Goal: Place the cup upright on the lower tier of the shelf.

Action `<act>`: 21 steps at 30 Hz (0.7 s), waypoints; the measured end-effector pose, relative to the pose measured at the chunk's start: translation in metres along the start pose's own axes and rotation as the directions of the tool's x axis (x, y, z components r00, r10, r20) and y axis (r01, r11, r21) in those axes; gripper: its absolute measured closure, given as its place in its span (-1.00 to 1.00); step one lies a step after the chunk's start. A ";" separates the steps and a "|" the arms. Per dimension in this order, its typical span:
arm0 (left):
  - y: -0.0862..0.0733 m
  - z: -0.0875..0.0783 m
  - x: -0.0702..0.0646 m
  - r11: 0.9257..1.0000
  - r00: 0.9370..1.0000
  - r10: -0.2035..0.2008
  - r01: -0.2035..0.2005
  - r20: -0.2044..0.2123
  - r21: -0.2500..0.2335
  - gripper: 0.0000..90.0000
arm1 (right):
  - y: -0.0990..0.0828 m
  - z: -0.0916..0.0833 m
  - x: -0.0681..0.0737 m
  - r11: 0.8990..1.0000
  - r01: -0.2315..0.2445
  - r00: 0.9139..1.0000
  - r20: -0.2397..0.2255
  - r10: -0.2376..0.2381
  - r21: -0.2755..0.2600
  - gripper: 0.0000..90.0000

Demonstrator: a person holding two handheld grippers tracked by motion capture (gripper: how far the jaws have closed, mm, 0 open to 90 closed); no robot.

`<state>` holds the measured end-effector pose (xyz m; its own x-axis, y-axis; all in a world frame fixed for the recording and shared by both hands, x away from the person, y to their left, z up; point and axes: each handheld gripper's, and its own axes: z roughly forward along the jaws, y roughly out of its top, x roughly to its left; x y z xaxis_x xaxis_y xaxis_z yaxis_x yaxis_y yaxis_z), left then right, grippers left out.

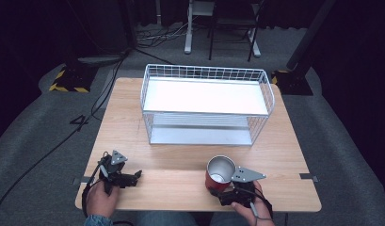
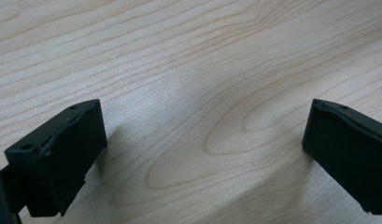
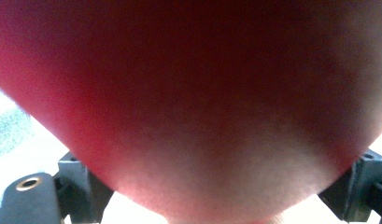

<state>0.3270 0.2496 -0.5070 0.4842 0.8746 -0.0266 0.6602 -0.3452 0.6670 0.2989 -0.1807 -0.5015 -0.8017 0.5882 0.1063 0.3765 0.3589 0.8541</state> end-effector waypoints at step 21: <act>0.000 0.000 0.000 1.000 1.000 0.000 0.000 0.000 0.000 -1.00 | 0.000 -0.001 0.005 0.998 0.058 0.998 0.034 -0.058 -0.007 -0.63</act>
<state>0.3270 0.2496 -0.5070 0.4841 0.8746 -0.0266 0.6604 -0.3453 0.6668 0.2941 -0.1790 -0.5004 -0.8061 0.5905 0.0397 0.3262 0.3872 0.8624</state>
